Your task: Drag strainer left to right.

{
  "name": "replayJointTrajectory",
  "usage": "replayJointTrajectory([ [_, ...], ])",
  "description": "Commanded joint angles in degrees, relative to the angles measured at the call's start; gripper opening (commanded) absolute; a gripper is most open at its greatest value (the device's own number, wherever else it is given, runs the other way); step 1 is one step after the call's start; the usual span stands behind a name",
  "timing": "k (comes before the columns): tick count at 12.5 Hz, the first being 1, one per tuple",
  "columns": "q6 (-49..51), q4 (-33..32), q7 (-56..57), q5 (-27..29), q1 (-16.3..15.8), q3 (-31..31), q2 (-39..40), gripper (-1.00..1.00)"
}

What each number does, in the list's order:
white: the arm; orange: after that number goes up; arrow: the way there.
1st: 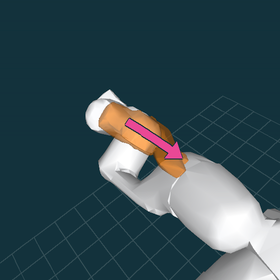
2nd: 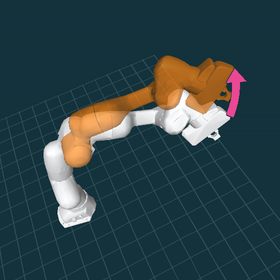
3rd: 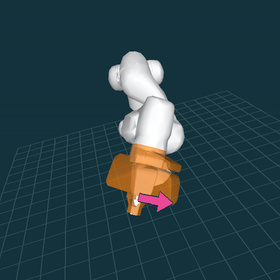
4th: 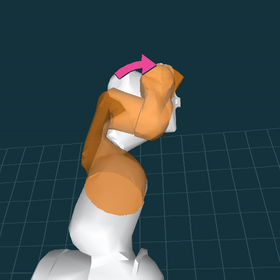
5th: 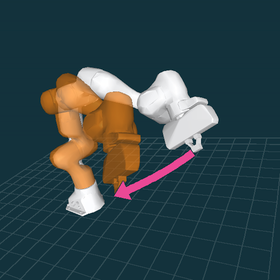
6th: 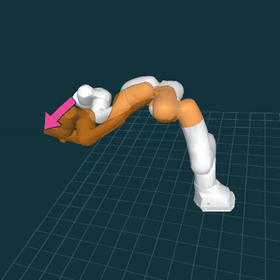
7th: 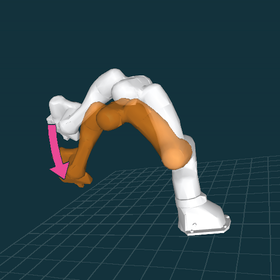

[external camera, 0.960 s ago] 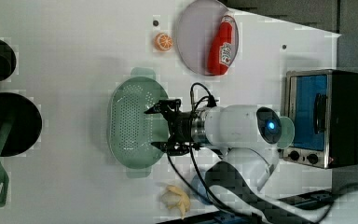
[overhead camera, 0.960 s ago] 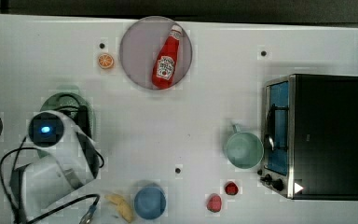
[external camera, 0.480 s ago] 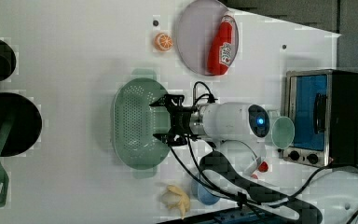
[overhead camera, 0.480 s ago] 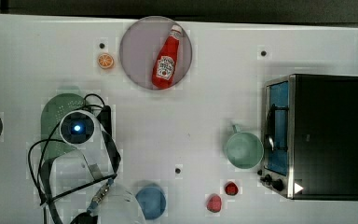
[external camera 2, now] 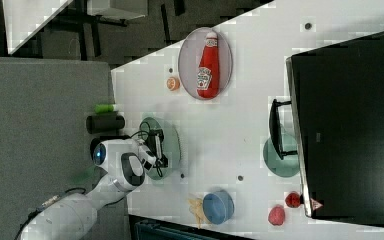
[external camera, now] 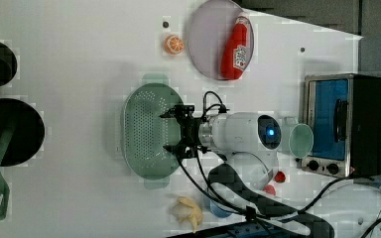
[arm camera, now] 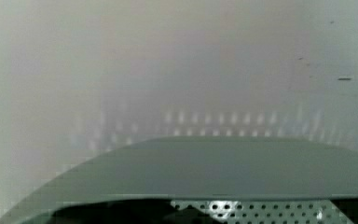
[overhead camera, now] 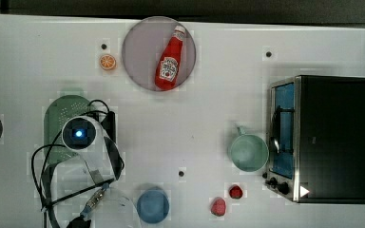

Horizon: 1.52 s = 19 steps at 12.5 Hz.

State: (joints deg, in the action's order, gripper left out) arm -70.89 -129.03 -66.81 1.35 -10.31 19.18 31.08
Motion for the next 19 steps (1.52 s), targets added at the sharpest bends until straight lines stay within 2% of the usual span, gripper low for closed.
replayJointTrajectory([
  [1, 0.1, 0.3, -0.5, 0.0, 0.5, -3.1, -0.8, 1.00],
  [7, 0.3, -0.7, 0.6, 0.0, 0.7, -8.1, -2.3, 1.00],
  [19, 1.0, -8.4, 14.4, 0.0, 3.6, -18.1, -7.2, 1.00],
])
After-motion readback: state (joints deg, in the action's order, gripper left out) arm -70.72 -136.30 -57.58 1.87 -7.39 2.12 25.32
